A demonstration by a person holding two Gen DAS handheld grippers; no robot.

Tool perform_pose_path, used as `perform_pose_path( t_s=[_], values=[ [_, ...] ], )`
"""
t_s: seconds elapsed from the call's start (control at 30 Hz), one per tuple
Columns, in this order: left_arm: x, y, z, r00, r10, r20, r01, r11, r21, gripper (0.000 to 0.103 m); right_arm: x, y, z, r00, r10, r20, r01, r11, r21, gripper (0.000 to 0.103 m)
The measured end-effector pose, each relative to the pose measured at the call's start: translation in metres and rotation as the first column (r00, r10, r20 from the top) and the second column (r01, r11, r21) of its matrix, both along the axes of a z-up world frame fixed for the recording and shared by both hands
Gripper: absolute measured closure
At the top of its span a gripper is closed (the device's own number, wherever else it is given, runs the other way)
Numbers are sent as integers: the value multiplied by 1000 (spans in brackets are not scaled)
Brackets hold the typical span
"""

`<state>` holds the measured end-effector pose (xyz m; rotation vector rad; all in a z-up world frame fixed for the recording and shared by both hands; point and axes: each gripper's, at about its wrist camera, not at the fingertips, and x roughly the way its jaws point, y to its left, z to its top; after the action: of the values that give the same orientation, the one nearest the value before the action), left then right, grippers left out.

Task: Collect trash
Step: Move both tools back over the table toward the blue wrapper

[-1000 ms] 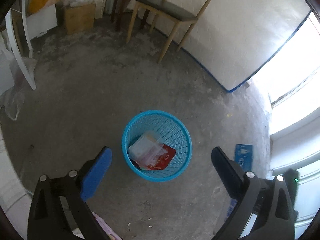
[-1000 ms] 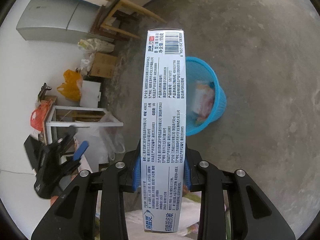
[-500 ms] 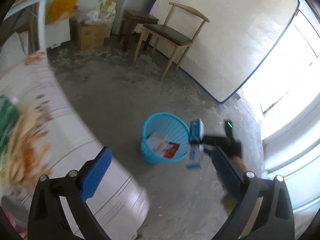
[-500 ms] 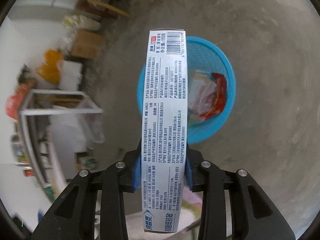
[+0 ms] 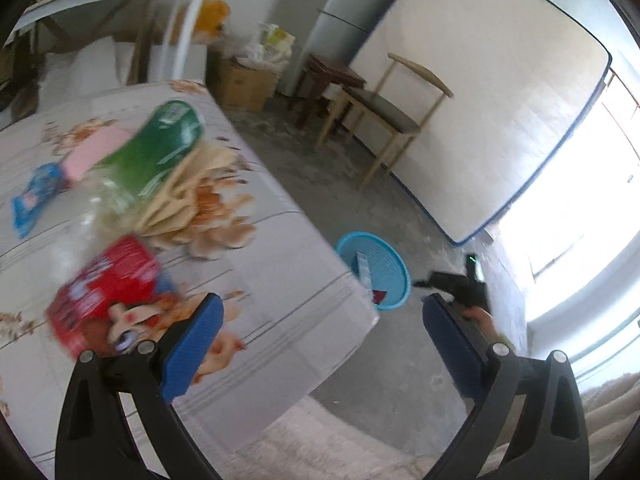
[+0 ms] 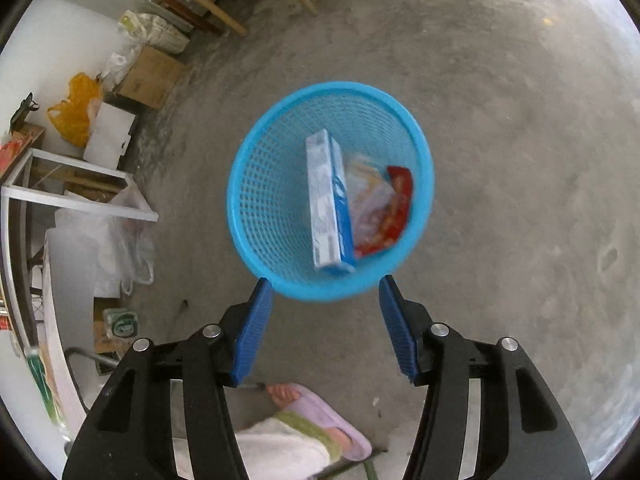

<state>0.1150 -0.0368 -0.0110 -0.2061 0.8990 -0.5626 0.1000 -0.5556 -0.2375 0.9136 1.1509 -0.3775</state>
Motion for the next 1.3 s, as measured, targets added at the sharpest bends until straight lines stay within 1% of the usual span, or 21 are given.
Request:
perform_pose_path(
  t_s=[0.07, 0.13, 0.23, 0.27, 0.3, 0.37, 0.43, 0.53, 0.6, 0.63, 0.7, 0.77, 0.8, 0.83, 0.9, 0.93, 1.0, 1.07, 1.13, 1.23, 1.3],
  values=[
    [-3, 9, -3, 1000, 28, 0, -28, 1000, 9, 5, -12, 8, 3, 1000, -4, -3, 4, 1000, -6, 50],
    [-6, 21, -4, 999, 39, -4, -39, 999, -1, 5, -18, 21, 15, 1000, 16, 1, -16, 1000, -23, 50],
    [-16, 39, -4, 998, 56, 5, -56, 998, -40, 5, -19, 47, 40, 994, 102, 34, -99, 991, -85, 47],
    [-18, 44, -4, 998, 58, 8, -58, 997, -52, 5, -15, 55, 50, 990, 132, 50, -126, 986, -108, 42],
    [-22, 51, -3, 998, 65, 13, -64, 996, -67, 5, -14, 65, 61, 984, 165, 70, -155, 979, -131, 39],
    [-29, 66, -2, 995, 94, 28, -91, 991, -93, 5, -4, 88, 87, 960, 252, 120, -230, 958, -170, 37],
    [-34, 81, -2, 991, 129, 29, -125, 986, -107, 5, 8, 113, 113, 926, 334, 174, -299, 933, -199, 36],
    [-42, 113, -4, 980, 198, 33, -190, 968, -166, 5, 27, 162, 154, 849, 462, 256, -404, 880, -249, 35],
    [-47, 136, -4, 963, 265, 59, -252, 953, -170, 5, 37, 191, 175, 795, 525, 305, -458, 848, -265, 35],
    [-49, 147, -4, 952, 296, 73, -282, 946, -161, 5, 42, 211, 188, 756, 563, 334, -494, 825, -274, 35],
    [-52, 168, -4, 930, 354, 97, -341, 931, -130, 5, 47, 243, 204, 696, 615, 371, -543, 789, -288, 35],
    [-53, 187, -3, 905, 407, 126, -397, 913, -98, 5, 53, 279, 220, 618, 673, 406, -607, 737, -298, 35],
    [-52, 199, -3, 883, 444, 150, -439, 896, -67, 5, 57, 296, 225, 581, 698, 419, -638, 710, -298, 35],
    [-51, 205, -3, 872, 462, 163, -461, 886, -43, 5, 59, 311, 231, 551, 719, 424, -664, 685, -299, 35],
    [-46, 217, -4, 848, 488, 204, -501, 865, 13, 5, 67, 338, 241, 488, 763, 423, -713, 628, -310, 35],
    [-43, 223, -4, 837, 499, 226, -519, 854, 37, 5, 74, 358, 247, 450, 791, 414, -744, 588, -316, 35],
    [-34, 232, -7, 818, 513, 258, -547, 833, 78, 9, 80, 383, 256, 414, 819, 398, -787, 542, -296, 35],
    [-24, 237, -10, 814, 513, 272, -555, 825, 105, 14, 97, 412, 263, 369, 830, 417, -841, 490, -231, 35],
    [-11, 246, -17, 815, 516, 262, -561, 817, 136, 19, 107, 440, 265, 339, 844, 416, -873, 447, -196, 35],
    [9, 260, -29, 816, 550, 178, -575, 805, 150, 31, 129, 486, 265, 295, 877, 381, -905, 384, -183, 35],
    [23, 273, -38, 812, 573, 115, -584, 799, 144, 41, 145, 514, 259, 285, 892, 351, -925, 351, -142, 35]
  ],
)
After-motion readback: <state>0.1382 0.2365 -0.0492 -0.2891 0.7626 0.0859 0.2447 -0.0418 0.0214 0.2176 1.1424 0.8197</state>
